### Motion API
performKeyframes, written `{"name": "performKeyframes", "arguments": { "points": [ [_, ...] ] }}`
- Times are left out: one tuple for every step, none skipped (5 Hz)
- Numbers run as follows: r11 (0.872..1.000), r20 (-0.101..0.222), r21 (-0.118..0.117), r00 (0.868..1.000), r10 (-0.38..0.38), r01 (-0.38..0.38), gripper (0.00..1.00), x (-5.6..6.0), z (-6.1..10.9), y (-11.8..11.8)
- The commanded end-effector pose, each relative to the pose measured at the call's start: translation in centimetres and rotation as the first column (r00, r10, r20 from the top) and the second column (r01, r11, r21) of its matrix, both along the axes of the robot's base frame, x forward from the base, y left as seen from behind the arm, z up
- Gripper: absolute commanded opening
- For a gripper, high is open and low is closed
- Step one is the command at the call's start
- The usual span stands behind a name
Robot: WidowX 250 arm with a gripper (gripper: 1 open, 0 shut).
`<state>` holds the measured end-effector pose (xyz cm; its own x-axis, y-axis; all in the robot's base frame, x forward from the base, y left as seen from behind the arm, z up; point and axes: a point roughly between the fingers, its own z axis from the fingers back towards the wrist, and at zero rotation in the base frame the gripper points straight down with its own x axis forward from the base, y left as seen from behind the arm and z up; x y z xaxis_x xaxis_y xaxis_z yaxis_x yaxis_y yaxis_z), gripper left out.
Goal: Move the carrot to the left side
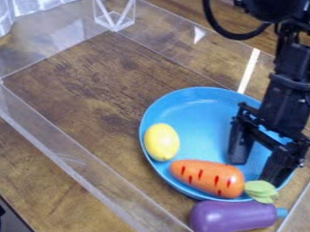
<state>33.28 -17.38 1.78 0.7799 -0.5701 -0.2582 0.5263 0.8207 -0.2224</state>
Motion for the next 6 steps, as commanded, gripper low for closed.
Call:
{"name": "performKeyframes", "arguments": {
  "points": [
    [0.999, -0.037, 0.018, 0.998, -0.045, 0.046, 1.00, -1.1, -1.4, -1.7],
    [0.999, -0.052, 0.025, 0.998, -0.046, 0.047, 1.00, -1.0, -1.3, -1.8],
    [0.997, -0.064, 0.026, 0.996, -0.067, 0.068, 1.00, -1.0, -1.0, -1.1],
    [0.996, -0.075, 0.026, 0.993, -0.086, 0.088, 1.00, -1.1, -0.7, -0.4],
    [0.987, -0.087, 0.027, 0.984, -0.154, 0.157, 1.00, -1.9, -0.7, -0.8],
    [0.978, -0.094, 0.029, 0.975, -0.202, 0.206, 1.00, -2.7, -0.7, -1.1]
  ]
}}
